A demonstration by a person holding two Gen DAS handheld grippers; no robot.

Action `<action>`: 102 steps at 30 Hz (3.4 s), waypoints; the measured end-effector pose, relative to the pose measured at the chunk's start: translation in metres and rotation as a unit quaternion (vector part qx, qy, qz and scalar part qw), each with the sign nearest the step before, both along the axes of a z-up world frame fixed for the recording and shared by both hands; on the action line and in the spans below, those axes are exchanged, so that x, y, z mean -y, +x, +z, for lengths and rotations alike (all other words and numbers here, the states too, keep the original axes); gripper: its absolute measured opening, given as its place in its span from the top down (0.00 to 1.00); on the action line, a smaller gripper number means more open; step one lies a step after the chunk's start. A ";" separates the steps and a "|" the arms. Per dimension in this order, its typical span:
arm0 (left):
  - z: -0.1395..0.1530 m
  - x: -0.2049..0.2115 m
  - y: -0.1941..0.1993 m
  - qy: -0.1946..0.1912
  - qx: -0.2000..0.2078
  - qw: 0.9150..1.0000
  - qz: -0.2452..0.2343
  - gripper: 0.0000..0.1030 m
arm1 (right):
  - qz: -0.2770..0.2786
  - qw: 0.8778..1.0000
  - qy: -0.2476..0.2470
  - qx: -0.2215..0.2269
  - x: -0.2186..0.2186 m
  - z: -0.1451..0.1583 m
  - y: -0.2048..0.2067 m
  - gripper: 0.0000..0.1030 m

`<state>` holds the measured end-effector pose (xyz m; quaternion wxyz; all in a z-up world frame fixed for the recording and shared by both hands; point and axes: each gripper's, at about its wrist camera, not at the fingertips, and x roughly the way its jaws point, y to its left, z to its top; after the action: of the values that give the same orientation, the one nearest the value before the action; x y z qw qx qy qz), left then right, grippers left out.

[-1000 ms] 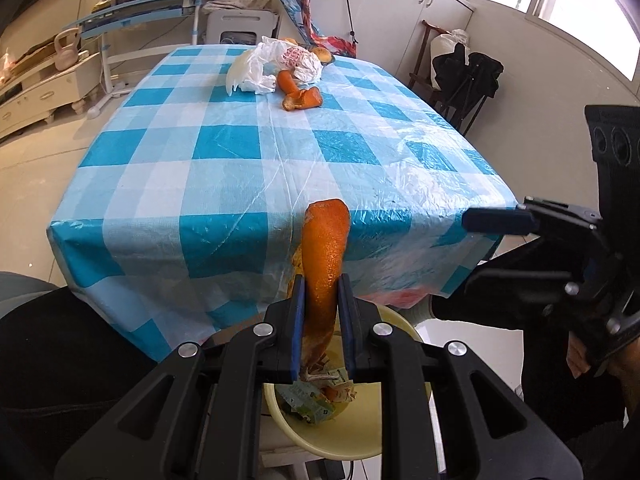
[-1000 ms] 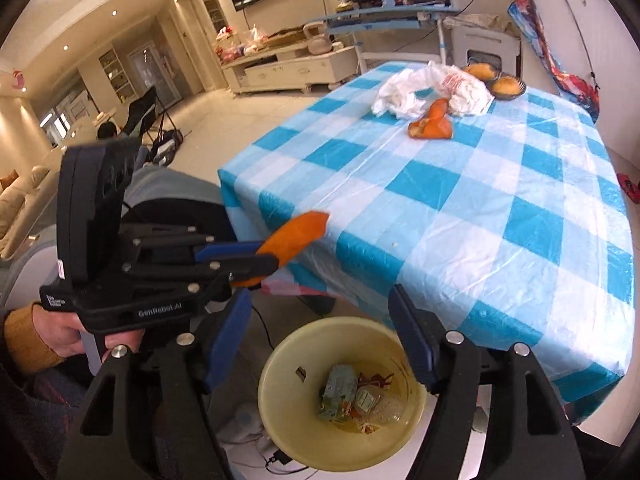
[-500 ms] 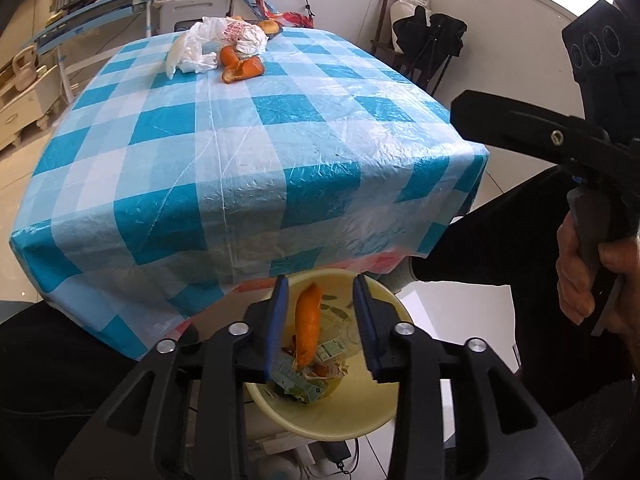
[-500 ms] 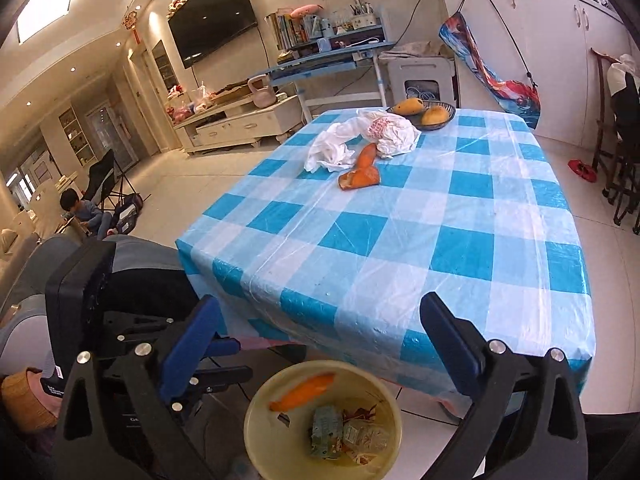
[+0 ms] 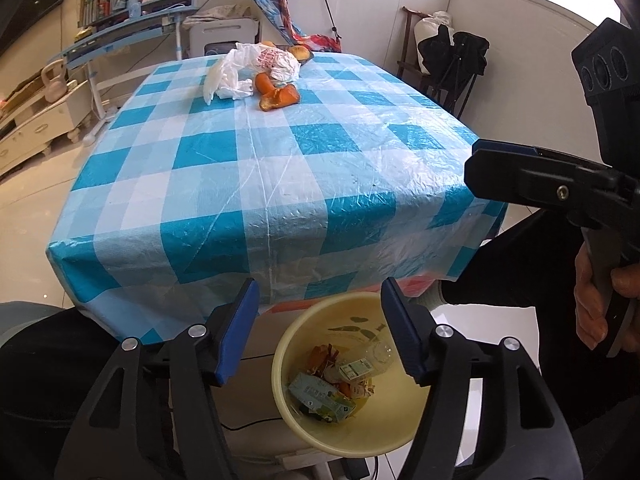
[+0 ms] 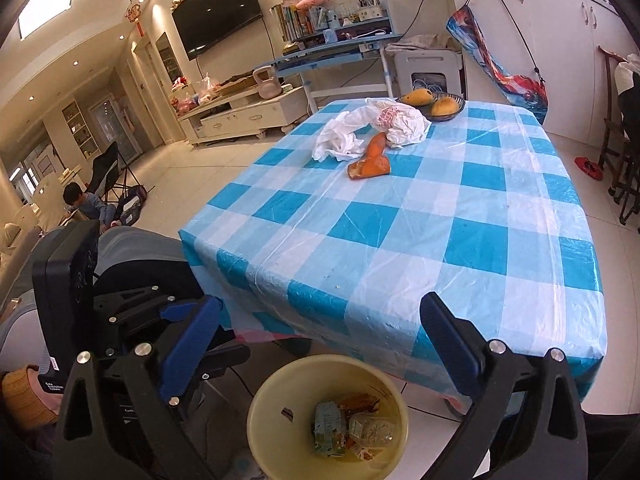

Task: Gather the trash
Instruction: 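Withdraw both open tools from the basin back toward the table, then move the right tool to the orange peel while the left tool approaches the white tissue, then grasp the orange peel with the right gripper while the left gripper grasps the white tissue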

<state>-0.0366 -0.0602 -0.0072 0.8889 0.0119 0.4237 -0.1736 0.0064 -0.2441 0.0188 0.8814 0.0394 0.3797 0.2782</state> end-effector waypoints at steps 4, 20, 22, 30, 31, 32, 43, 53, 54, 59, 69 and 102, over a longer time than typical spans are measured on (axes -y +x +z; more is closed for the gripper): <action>0.001 -0.004 0.002 -0.003 0.005 1.000 0.011 0.39 | 0.004 1.000 -0.002 -0.005 -0.003 -0.003 0.001 0.07; 0.005 -0.017 0.009 -0.004 0.028 0.998 0.051 0.30 | 0.005 1.000 0.010 -0.021 -0.008 -0.006 0.009 0.07; 0.008 -0.024 0.014 -0.007 0.034 0.997 0.071 0.28 | 0.001 1.000 0.011 -0.024 -0.009 -0.005 0.015 0.07; 0.026 -0.051 0.055 -0.018 0.050 0.988 0.145 0.26 | 0.024 0.999 -0.011 -0.027 -0.026 0.001 0.050 0.07; 0.028 -0.052 0.059 -0.015 0.053 0.987 0.151 0.26 | 0.026 0.999 -0.013 -0.026 -0.029 0.002 0.056 0.07; 0.031 -0.053 0.064 -0.011 0.057 0.986 0.156 0.26 | 0.028 0.999 -0.014 -0.025 -0.030 0.003 0.061 0.07; 0.032 -0.062 0.090 0.013 0.038 0.980 0.196 0.25 | 0.026 0.999 -0.024 -0.030 -0.042 0.000 0.109 0.07; 0.025 -0.065 0.105 0.015 0.020 0.979 0.203 0.25 | 0.032 0.998 -0.031 -0.038 -0.057 -0.008 0.136 0.07; 0.024 -0.065 0.106 0.014 0.018 0.979 0.203 0.25 | 0.032 0.998 -0.032 -0.039 -0.058 -0.008 0.140 0.07; 0.024 -0.064 0.111 0.015 0.010 0.980 0.198 0.25 | 0.030 0.998 -0.031 -0.043 -0.061 -0.011 0.149 0.07; 0.027 -0.056 0.120 0.001 0.008 0.983 0.185 0.24 | 0.028 0.997 -0.030 -0.059 -0.059 -0.021 0.159 0.07; 0.038 -0.038 0.225 -0.002 0.021 0.981 0.195 0.18 | 0.058 0.995 -0.010 -0.079 -0.046 -0.025 0.172 0.58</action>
<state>0.1881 -0.0221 0.0305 0.9144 -0.0693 0.3988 0.0021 0.1780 -0.1979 -0.0065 0.8314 0.0309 0.4525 0.3210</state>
